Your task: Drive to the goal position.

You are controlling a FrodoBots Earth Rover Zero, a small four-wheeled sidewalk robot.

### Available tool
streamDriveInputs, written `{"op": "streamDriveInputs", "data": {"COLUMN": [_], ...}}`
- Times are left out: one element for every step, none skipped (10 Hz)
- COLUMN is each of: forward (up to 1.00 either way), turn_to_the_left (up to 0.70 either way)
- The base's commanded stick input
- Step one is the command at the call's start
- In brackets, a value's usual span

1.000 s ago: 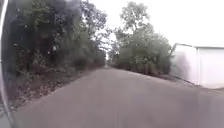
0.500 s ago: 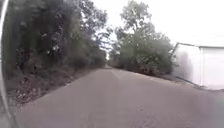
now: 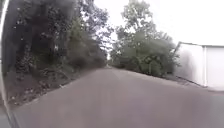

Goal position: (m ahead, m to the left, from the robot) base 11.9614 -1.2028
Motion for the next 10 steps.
{"op": "streamDriveInputs", "data": {"forward": [0.7,0.7,0.7,0.7,0.7,0.7,0.7,0.7,0.7,0.7], "turn_to_the_left": [0.0,0.0,0.0,0.0,0.0,0.0,0.0,0.0,0.0,0.0]}}
